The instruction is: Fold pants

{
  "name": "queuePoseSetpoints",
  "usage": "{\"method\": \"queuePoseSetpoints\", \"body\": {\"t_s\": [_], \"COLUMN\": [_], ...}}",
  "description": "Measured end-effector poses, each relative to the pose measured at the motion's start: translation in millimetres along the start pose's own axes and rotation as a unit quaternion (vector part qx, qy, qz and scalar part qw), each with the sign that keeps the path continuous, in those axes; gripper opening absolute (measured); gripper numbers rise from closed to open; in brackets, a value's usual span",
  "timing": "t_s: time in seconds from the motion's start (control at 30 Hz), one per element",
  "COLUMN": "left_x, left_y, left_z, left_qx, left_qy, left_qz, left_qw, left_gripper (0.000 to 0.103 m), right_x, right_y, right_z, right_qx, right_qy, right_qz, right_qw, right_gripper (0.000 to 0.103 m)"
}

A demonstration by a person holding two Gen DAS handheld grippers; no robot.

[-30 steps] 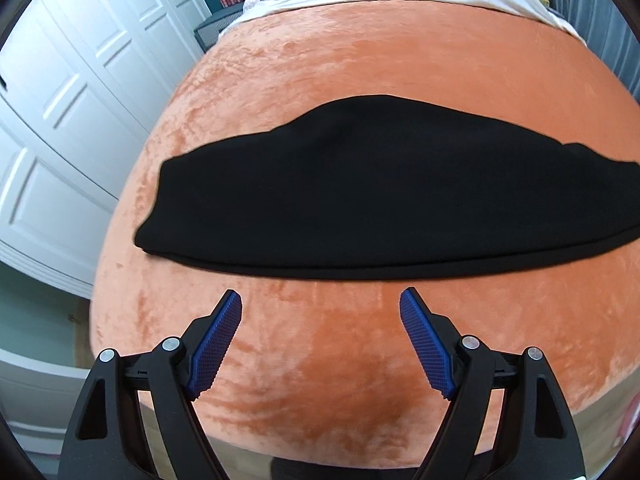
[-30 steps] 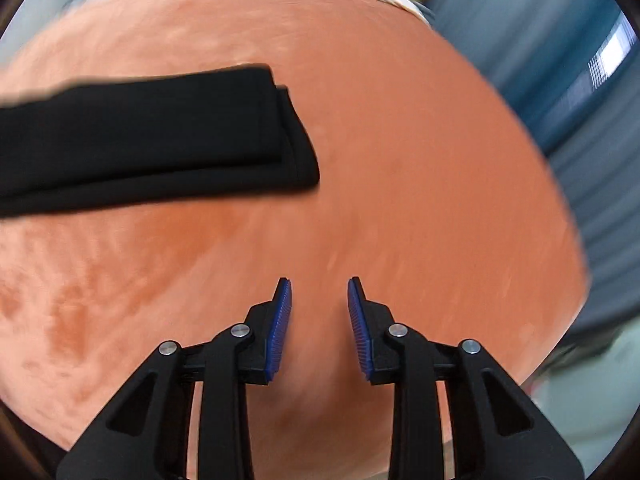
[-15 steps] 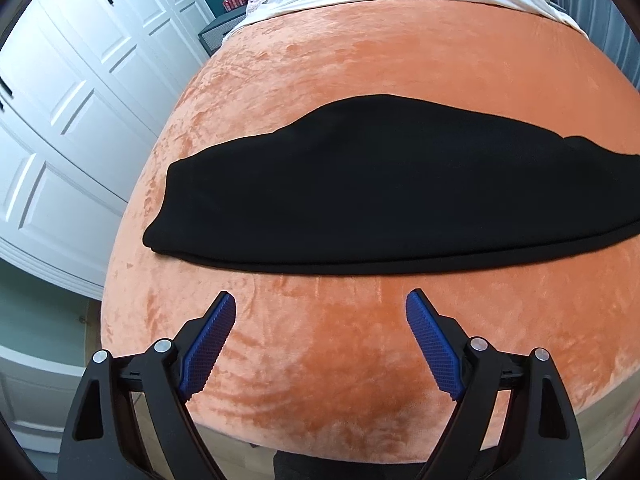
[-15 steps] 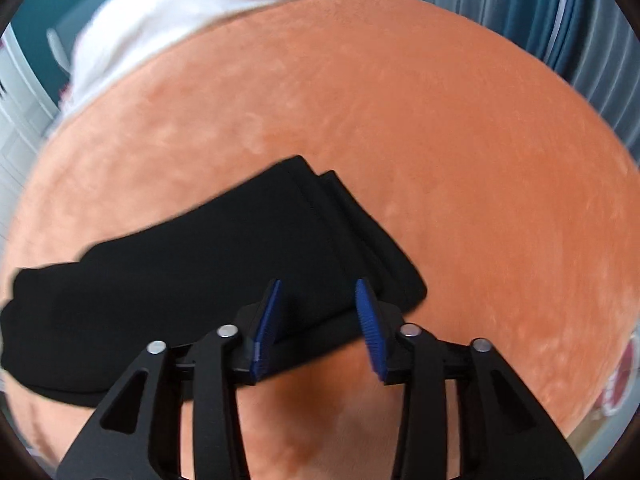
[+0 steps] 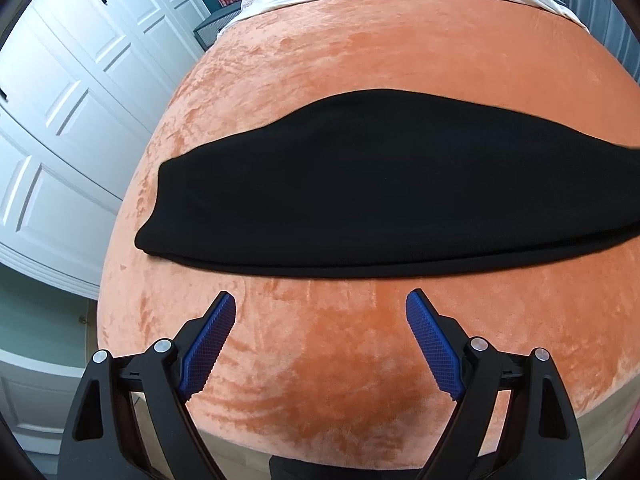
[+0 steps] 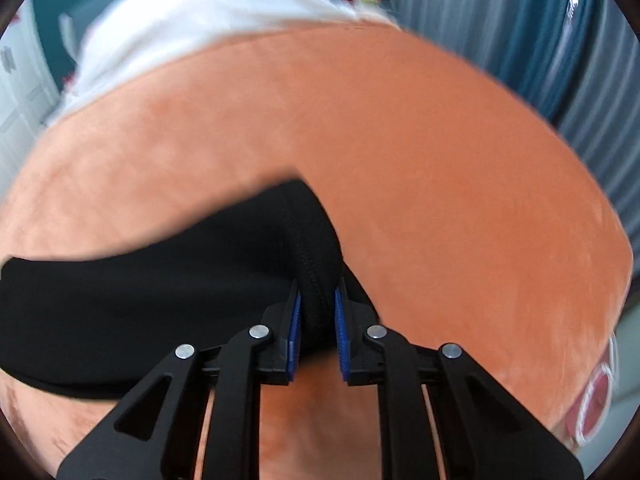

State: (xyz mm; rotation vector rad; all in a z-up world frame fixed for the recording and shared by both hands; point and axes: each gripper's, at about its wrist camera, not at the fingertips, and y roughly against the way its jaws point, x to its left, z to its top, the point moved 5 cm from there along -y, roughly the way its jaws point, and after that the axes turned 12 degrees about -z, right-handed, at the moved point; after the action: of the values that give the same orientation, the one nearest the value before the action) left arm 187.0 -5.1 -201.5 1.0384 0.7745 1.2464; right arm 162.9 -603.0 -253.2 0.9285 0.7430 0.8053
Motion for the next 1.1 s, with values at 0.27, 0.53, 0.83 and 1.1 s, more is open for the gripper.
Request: {"method": "queuePoseSetpoints", "body": {"t_s": [0.27, 0.53, 0.83, 1.1], "left_x": [15.1, 52.3, 171.3, 248.4], "left_y": [3.9, 1.7, -9.2, -7.3], "left_z": [-4.0, 3.5, -27.8, -63.3], "left_qx": [0.002, -0.004, 0.025, 0.03], "left_qy": [0.006, 0.051, 0.153, 0.202], "left_qz": [0.02, 0.027, 0.059, 0.069], "left_qw": [0.9998, 0.9983, 0.9862, 0.9765], "left_gripper": [0.085, 0.085, 0.085, 0.085], "right_x": [16.5, 144.0, 360.7, 539.1], "right_y": [63.8, 131.5, 178.8, 240.1], "right_z": [-9.2, -32.5, -108.3, -181.5], "right_qx": [-0.109, -0.14, -0.128, -0.153], "right_qy": [0.007, 0.09, 0.266, 0.425], "right_qz": [-0.095, 0.054, 0.186, 0.248], "right_qw": [0.989, 0.985, 0.937, 0.857], "right_gripper": [0.053, 0.049, 0.049, 0.048]}}
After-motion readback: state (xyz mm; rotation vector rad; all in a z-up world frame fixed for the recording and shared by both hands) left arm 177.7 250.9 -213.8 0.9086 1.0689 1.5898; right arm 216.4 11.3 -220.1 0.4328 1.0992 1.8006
